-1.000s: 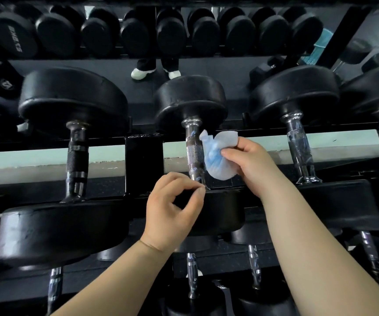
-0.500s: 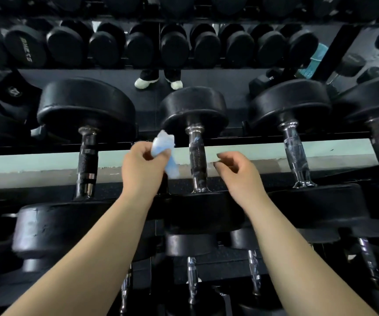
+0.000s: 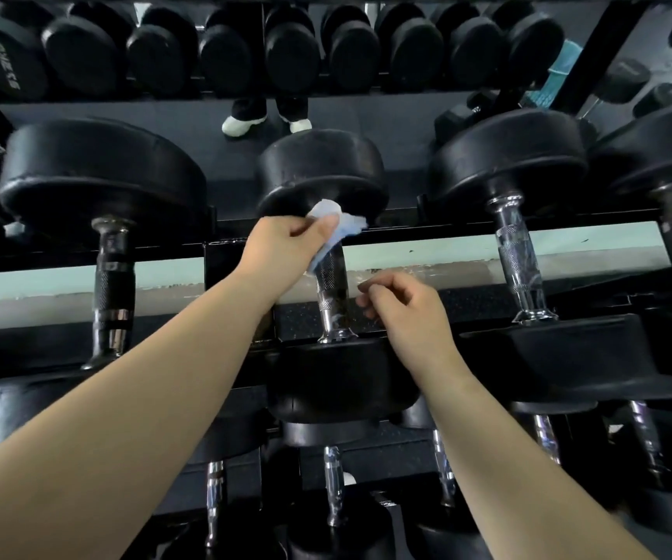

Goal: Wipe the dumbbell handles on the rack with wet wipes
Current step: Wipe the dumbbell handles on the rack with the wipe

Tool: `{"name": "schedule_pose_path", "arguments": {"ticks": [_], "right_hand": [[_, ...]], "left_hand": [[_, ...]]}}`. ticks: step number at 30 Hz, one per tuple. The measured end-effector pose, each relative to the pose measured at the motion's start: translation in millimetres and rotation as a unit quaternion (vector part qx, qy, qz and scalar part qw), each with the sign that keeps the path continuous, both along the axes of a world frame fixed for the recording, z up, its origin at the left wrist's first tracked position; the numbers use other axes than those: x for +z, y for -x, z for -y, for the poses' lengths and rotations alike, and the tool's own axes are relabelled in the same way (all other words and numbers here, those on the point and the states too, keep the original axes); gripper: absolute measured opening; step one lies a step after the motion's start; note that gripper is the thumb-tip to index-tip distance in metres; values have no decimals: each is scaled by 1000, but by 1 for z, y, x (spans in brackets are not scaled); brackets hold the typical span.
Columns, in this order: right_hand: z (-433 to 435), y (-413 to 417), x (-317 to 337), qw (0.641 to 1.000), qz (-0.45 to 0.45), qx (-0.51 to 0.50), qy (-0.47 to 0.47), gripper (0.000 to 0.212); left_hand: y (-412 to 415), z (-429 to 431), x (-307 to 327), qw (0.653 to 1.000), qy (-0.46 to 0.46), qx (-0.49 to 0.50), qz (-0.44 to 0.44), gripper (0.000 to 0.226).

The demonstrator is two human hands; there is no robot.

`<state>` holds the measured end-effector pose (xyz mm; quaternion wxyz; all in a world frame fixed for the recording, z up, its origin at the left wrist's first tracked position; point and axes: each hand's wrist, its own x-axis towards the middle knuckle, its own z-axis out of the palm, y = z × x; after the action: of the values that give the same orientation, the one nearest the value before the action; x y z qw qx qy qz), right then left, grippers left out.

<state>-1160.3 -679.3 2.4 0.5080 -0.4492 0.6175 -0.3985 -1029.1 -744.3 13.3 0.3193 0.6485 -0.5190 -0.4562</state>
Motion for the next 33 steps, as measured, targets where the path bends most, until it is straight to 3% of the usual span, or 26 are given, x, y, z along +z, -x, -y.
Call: {"name": "schedule_pose_path", "arguments": {"ticks": [5, 7, 11, 17, 19, 21, 27, 33], "right_hand": [[0, -1, 0, 1000, 3, 7, -7, 25], [0, -1, 1, 1000, -3, 9, -6, 26], [0, 0, 6, 1000, -26, 8, -10, 21], [-1, -1, 8, 999, -38, 6, -9, 24], [-1, -2, 8, 999, -36, 5, -11, 26], [-2, -2, 8, 999, -38, -1, -10, 26], [-3, -1, 8, 999, -36, -4, -22, 23], [-2, -2, 8, 999, -32, -14, -10, 27]], "left_hand": [[6, 2, 0, 1000, 21, 4, 20, 8], [4, 0, -3, 999, 16, 28, 16, 7], [-10, -12, -10, 992, -71, 50, -90, 24], [-16, -28, -18, 990, -122, 13, -64, 18], [-7, -29, -11, 995, -86, 33, -47, 12], [2, -29, -7, 999, -12, 25, 29, 12], [1, -24, -11, 978, 116, -12, 172, 15], [-8, -37, -6, 912, 205, -278, 221, 23]]}}
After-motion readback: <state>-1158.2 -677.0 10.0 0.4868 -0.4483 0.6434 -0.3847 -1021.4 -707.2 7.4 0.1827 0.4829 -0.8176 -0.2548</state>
